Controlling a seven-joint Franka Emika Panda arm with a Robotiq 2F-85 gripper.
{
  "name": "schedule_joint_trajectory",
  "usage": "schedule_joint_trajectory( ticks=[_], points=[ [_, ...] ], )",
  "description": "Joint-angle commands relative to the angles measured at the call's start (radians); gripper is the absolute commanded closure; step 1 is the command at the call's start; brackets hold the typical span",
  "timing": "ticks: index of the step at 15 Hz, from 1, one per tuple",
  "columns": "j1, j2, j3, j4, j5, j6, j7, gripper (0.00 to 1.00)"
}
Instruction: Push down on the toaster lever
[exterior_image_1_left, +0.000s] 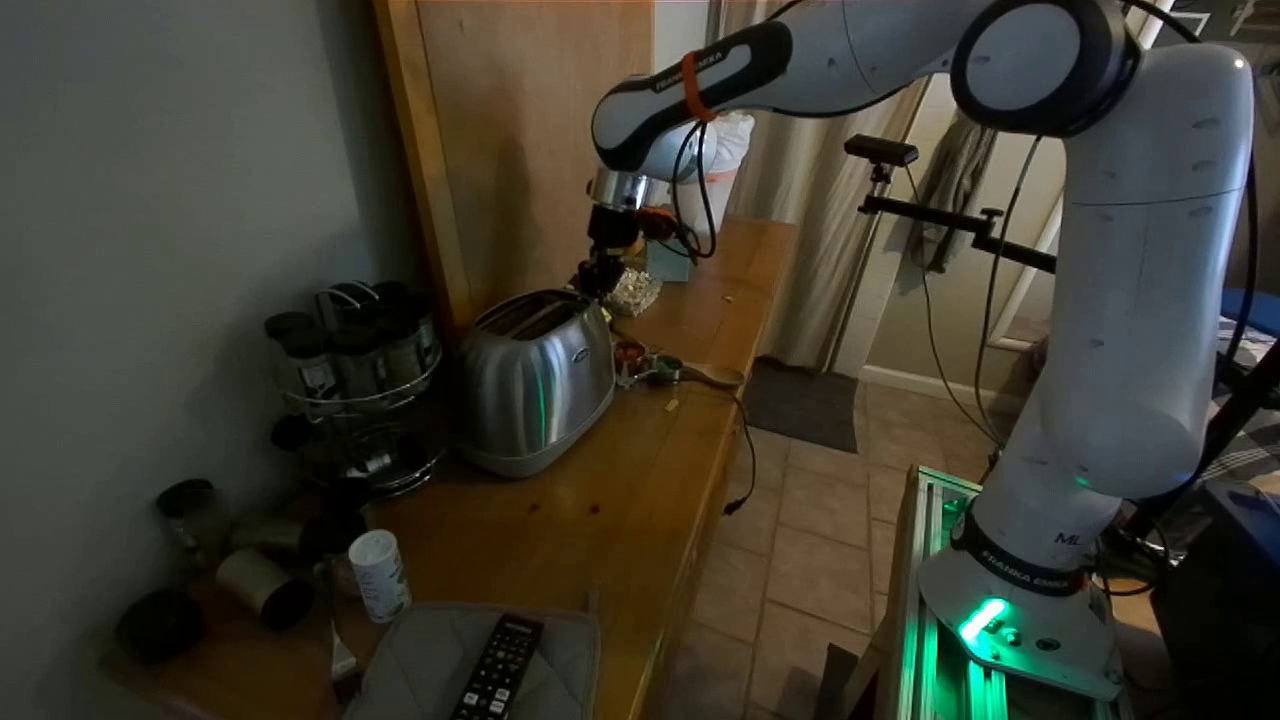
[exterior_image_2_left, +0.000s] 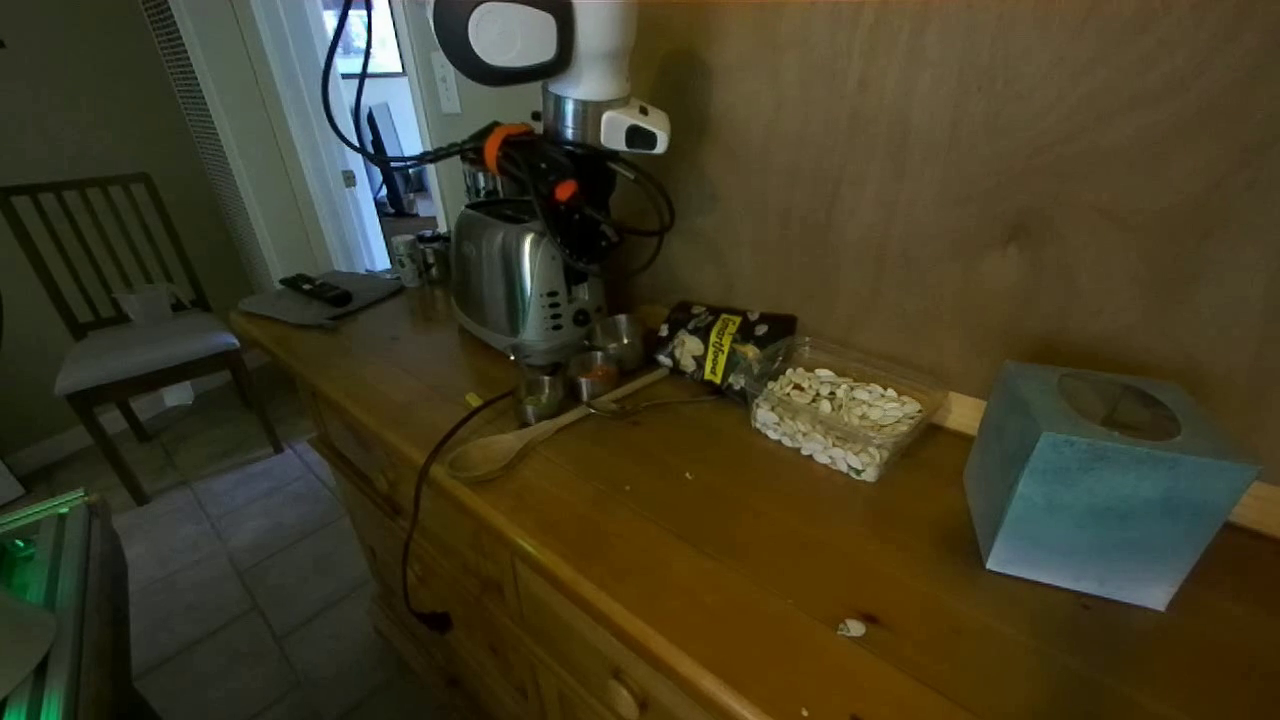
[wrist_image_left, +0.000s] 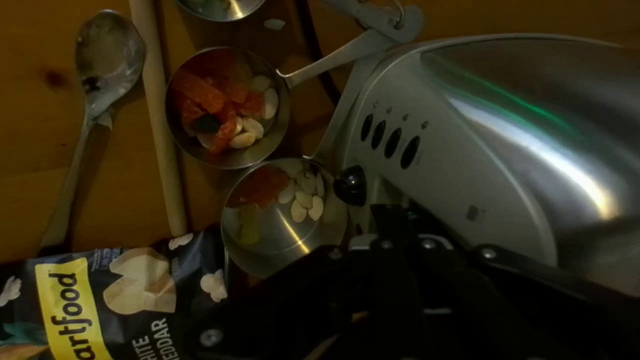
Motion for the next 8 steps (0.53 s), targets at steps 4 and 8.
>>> schedule_joint_trajectory(
  ticks=[4, 8],
  points=[
    [-0.030, 0.116, 0.014, 0.091, -0.003, -0.051, -0.020, 1.00],
    [-0.047, 0.154, 0.010, 0.114, -0.010, -0.063, -0.020, 1.00]
  ],
)
